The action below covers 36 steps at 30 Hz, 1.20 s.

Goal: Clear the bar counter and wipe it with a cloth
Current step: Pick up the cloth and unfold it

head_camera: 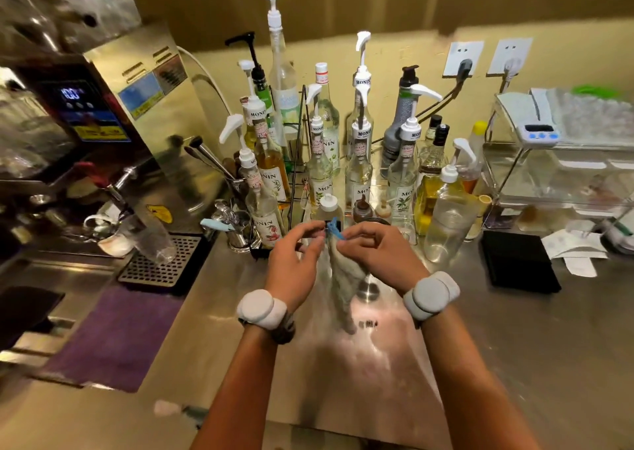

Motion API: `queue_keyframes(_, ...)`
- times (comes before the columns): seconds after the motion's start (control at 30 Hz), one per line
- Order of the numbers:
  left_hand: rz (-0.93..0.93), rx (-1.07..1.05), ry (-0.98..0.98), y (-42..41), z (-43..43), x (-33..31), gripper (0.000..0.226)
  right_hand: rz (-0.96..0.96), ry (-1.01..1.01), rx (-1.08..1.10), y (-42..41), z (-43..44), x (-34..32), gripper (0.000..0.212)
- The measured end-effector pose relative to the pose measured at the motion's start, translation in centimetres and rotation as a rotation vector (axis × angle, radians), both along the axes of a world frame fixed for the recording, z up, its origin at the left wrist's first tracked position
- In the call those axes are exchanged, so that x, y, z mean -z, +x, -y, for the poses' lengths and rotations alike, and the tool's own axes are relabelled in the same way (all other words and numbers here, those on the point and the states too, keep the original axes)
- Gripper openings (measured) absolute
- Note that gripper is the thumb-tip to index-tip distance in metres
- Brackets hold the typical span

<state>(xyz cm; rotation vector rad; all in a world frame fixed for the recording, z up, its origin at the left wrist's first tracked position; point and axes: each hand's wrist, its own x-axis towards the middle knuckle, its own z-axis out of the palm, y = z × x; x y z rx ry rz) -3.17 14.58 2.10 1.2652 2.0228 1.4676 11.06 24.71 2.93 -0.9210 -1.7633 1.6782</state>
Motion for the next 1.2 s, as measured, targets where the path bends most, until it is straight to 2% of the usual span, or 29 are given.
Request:
queue_keyframes(0.17, -0.01, 0.12, -0.056, -2.7, 0.7, -0.7, 0.026, 0.018, 0.032, 0.017, -2.7, 1.8, -0.2, 0.015)
queue_keyframes(0.33, -0.02, 0.156, -0.002, -5.4, 2.2, -1.0, 0.008, -0.001, 0.008, 0.054, -4.5, 4.1, -0.3, 0.016)
queue_keyframes(0.47, 0.018, 0.141, 0.023, -7.0, 3.3, -1.1, 0.006, -0.075, -0.11, 0.099, -6.3, 5.9, 0.0, 0.024)
queue_keyframes(0.6, 0.057, 0.145, 0.052, -8.5, 4.5, -0.8, 0.005, -0.1, -0.165, 0.091, -7.5, 7.6, 0.4, 0.012)
queue_keyframes(0.83, 0.068, 0.213, 0.09, -11.3, 6.8, -0.3, 0.006, -0.106, -0.147, 0.153, -10.4, 10.5, 0.7, 0.007)
queue_keyframes(1.1, 0.008, 0.195, 0.085, -14.4, 9.1, 1.1, 0.012, -0.043, -0.18, 0.208, -12.7, 13.4, 0.9, 0.042)
queue_keyframes(1.2, 0.016, 0.188, 0.042, -16.2, 10.5, 1.7, 0.007, 0.005, -0.177, 0.35, -12.8, 14.4, 2.0, 0.041)
